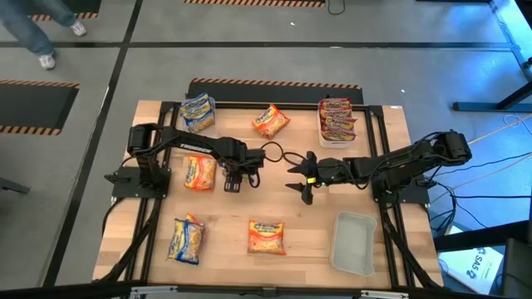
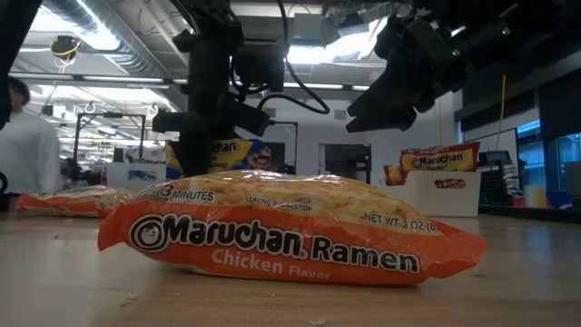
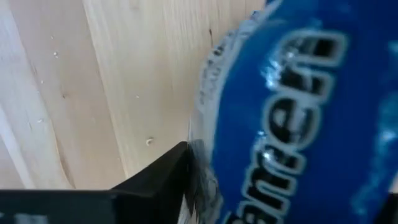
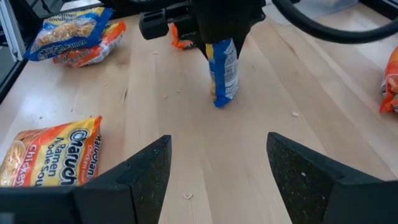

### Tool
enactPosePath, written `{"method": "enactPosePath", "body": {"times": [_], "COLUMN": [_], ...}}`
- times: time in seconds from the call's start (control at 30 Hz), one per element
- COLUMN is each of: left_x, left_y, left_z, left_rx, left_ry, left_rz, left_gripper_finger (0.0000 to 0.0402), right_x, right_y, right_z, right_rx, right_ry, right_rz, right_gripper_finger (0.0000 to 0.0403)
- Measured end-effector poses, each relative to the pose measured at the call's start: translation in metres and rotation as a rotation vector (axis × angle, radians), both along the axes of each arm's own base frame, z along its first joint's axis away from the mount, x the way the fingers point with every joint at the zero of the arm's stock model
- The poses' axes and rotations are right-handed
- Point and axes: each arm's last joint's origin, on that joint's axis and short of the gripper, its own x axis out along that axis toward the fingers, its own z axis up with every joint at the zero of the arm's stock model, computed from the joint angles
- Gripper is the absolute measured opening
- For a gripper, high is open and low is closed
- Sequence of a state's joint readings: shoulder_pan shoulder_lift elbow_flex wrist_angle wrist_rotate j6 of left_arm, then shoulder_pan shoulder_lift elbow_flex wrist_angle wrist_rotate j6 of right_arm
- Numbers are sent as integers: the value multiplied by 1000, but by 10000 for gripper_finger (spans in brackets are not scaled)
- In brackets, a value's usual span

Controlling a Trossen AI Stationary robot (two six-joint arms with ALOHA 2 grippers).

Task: Sort Maruchan noodles
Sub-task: Put the top blue noodle pack into the transparent bin

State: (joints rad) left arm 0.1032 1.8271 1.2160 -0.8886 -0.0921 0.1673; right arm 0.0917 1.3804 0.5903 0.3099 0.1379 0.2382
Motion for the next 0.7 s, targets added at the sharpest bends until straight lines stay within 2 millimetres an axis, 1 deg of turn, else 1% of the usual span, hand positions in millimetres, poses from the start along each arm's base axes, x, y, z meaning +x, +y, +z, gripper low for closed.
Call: {"method": "enactPosePath", "body": {"times": [0.13, 0.23, 0.53, 0.7], "left_x": [0, 0, -1, -2], "left_y": [0, 0, 0, 0], "left_z": [0, 0, 2, 22], "left_rx": [0, 0, 13, 126], "left_ry": [0, -1, 19, 77], "left_rz": [0, 6, 28, 43], "left_gripper_finger": [129, 107, 99, 98], "right_x": [0, 0, 0, 0], "right_y": [0, 0, 0, 0], "right_z": [0, 0, 0, 0], "right_rx": [0, 0, 0, -1], "right_ry": [3, 3, 2, 3], "right_rz": [0, 0, 0, 0], "right_gripper_finger": [250, 250, 250, 250]}}
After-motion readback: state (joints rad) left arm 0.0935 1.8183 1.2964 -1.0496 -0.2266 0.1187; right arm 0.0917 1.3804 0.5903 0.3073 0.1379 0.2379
